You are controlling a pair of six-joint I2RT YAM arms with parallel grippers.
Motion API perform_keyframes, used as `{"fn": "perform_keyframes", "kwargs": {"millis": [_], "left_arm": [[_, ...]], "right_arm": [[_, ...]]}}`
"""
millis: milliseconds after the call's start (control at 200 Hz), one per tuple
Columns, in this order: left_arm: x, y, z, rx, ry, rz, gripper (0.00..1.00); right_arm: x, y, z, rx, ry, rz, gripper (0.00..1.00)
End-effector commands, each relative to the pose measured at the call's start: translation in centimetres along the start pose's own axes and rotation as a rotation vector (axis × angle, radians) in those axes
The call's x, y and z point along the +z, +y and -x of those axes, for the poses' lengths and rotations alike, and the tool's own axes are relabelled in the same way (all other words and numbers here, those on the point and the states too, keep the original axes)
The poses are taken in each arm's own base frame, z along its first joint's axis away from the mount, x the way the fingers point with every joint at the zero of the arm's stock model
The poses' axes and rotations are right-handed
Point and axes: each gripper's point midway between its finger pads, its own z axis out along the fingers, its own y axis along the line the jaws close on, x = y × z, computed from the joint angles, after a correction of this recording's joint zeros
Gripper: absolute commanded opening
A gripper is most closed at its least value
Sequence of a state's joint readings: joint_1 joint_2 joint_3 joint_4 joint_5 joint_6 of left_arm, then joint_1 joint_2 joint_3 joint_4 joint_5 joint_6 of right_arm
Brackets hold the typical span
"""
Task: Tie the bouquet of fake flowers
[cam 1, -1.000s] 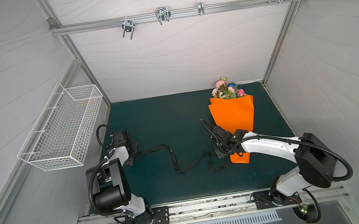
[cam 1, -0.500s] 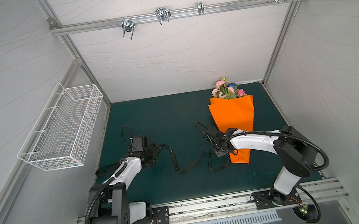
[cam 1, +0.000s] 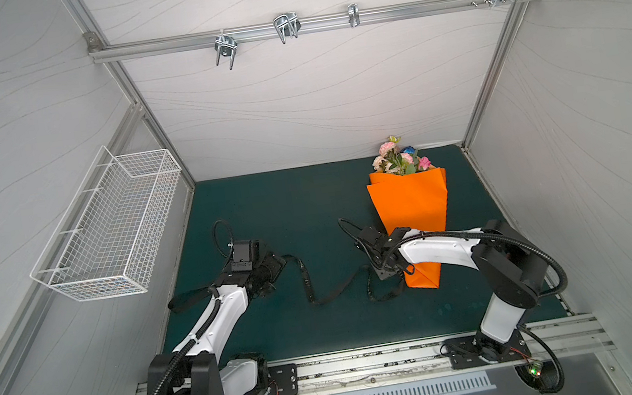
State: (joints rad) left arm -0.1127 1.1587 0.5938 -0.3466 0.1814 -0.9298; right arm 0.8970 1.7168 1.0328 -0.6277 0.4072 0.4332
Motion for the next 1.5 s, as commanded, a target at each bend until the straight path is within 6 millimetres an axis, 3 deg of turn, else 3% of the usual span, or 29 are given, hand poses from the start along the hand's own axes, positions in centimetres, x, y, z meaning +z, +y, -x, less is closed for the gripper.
{"fn": "perform_keyframes", "kwargs": {"millis": [0,160,280,380,565,730,875,1095,1381,1496], "left_arm": [[-1.4,-4.0,0.0,0.089,-0.004,-0.083,0.86],[-1.4,-8.6,-1.7,0.205,0.031,-0.15,0.89],[-0.6,-12.9,-4.0,0.281,0.082,-0.231,0.89],[0.1,-16.6,-6.8,0.379,0.133,-0.299,0.88],[2.0,-23.7,-13.5,0.593,0.253,-0.43,0.88],[5.4,-27.6,-18.8,0.731,0.372,-0.482,0.78],[9.6,-27.8,-20.5,0.759,0.4,-0.423,0.67],[14.5,-26.0,-21.2,0.796,0.424,-0.283,0.48],[16.5,-24.2,-21.6,0.789,0.447,-0.214,0.21],[16.9,-24.0,-21.9,0.779,0.46,-0.215,0.19]], "right_arm": [[-4.4,0.5,1.7,-0.033,-0.079,0.029,0.47],[-10.3,-1.3,4.2,0.019,-0.215,0.098,0.62],[-12.0,-5.1,5.1,0.14,-0.26,0.111,0.83],[-11.4,-9.6,5.0,0.265,-0.256,0.063,0.99],[-8.3,-16.4,3.9,0.536,-0.231,0.106,0.99],[-5.3,-20.1,2.5,0.723,-0.197,0.163,0.99],[-2.6,-21.4,1.6,0.848,-0.166,0.235,0.99],[-0.1,-21.7,1.2,0.887,-0.128,0.254,0.99],[2.1,-20.9,2.2,0.899,-0.113,0.318,0.99],[3.0,-20.3,3.1,0.895,-0.1,0.367,0.99]]}}
